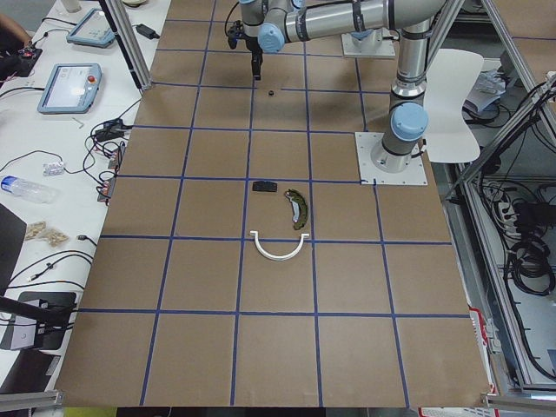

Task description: Place bearing gear from tray to pile

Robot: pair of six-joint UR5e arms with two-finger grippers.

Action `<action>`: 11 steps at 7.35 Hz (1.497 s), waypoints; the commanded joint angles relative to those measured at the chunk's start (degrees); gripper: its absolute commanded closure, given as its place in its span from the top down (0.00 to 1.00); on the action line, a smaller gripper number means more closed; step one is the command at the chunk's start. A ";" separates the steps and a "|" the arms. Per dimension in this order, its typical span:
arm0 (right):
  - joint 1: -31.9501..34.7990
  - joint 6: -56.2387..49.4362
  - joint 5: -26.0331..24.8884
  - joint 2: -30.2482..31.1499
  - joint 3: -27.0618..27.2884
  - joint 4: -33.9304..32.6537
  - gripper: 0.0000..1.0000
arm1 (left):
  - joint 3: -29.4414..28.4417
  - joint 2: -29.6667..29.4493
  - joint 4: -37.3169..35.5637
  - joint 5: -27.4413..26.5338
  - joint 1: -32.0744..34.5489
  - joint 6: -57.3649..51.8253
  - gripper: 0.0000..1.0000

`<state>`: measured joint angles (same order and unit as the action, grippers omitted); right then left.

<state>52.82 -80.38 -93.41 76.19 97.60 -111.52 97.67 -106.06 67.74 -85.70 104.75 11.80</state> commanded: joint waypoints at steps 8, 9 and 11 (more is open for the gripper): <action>-15.73 -47.50 10.45 -16.08 -2.77 -11.00 1.00 | 7.71 -9.77 -13.69 -0.17 6.08 5.77 0.93; -15.73 -47.76 10.53 -16.16 -2.42 -10.91 1.00 | 7.45 -10.30 -13.95 -0.17 6.08 5.69 0.86; -15.73 -47.77 10.45 -16.95 -1.80 -10.99 0.98 | 7.53 -11.01 -16.93 -0.08 6.08 5.60 0.69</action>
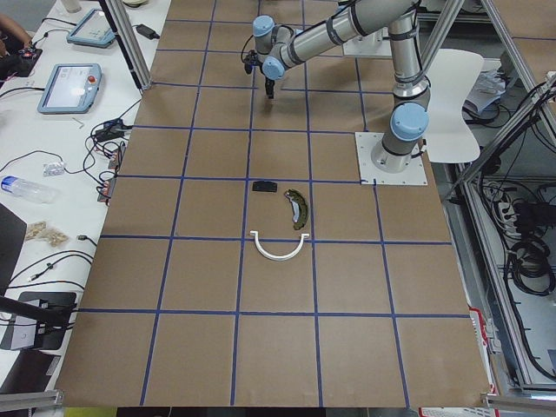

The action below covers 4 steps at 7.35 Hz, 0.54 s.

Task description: Place bearing gear from tray to pile

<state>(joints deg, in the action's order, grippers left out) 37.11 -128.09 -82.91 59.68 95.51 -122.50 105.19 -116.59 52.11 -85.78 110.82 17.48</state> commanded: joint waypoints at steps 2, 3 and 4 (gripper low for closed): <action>-0.02 0.30 -0.05 -0.53 0.46 0.07 0.80 | 0.19 -0.83 -1.31 -0.01 0.01 -0.16 0.56; -0.02 0.04 -0.05 -0.53 0.46 -0.10 0.72 | 0.11 -0.74 -1.31 0.08 0.01 -0.16 0.47; 0.06 0.90 0.03 -0.61 0.55 0.15 0.70 | -0.07 -0.74 -1.13 0.08 0.01 -0.16 0.11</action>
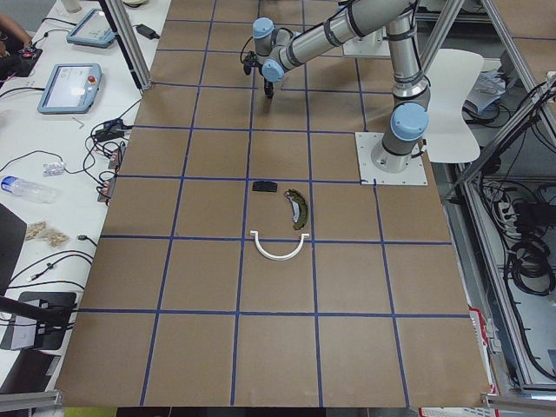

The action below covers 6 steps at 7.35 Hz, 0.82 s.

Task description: Place bearing gear from tray to pile

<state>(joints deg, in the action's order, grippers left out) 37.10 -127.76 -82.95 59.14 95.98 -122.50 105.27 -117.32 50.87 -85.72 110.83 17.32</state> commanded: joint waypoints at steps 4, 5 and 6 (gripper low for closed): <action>0.34 0.58 0.07 -0.77 0.00 -0.20 0.70 | -3.21 2.26 5.35 -1.54 -3.40 -2.28 0.00; 0.34 0.58 0.07 -1.48 0.00 -0.20 0.66 | -5.40 3.66 9.74 -3.47 -6.39 -8.21 0.00; 0.42 1.45 -0.02 -1.22 -0.09 -0.20 0.52 | -8.38 4.72 15.52 -5.40 -11.29 -13.05 0.00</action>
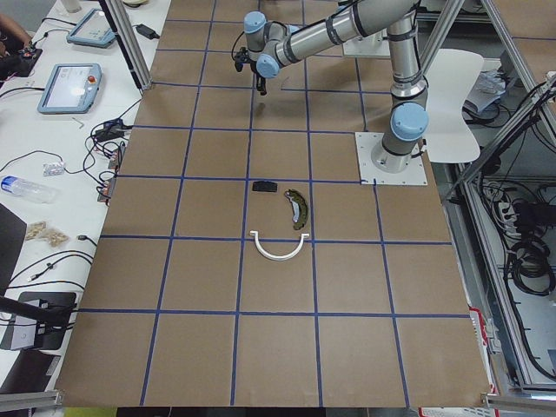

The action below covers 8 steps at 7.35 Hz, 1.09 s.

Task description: Place bearing gear from tray to pile

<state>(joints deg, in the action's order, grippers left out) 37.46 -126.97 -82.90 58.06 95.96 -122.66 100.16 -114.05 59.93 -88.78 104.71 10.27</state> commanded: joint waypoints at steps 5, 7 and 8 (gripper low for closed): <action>0.25 2.26 -0.07 0.21 -0.07 0.14 0.48 | -3.75 4.97 12.14 -7.02 -33.99 -31.16 0.00; 0.33 3.22 -0.33 0.56 -0.07 0.14 0.32 | -1.03 3.66 11.01 -6.76 -43.05 -36.41 0.00; 0.33 3.22 -0.42 0.56 -0.07 0.14 0.26 | -0.15 3.48 10.91 -6.67 -46.23 -41.42 0.00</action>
<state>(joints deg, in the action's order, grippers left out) 37.77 -124.03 -83.16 58.52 95.89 -122.52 98.68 -110.19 71.16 -95.56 63.36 -25.48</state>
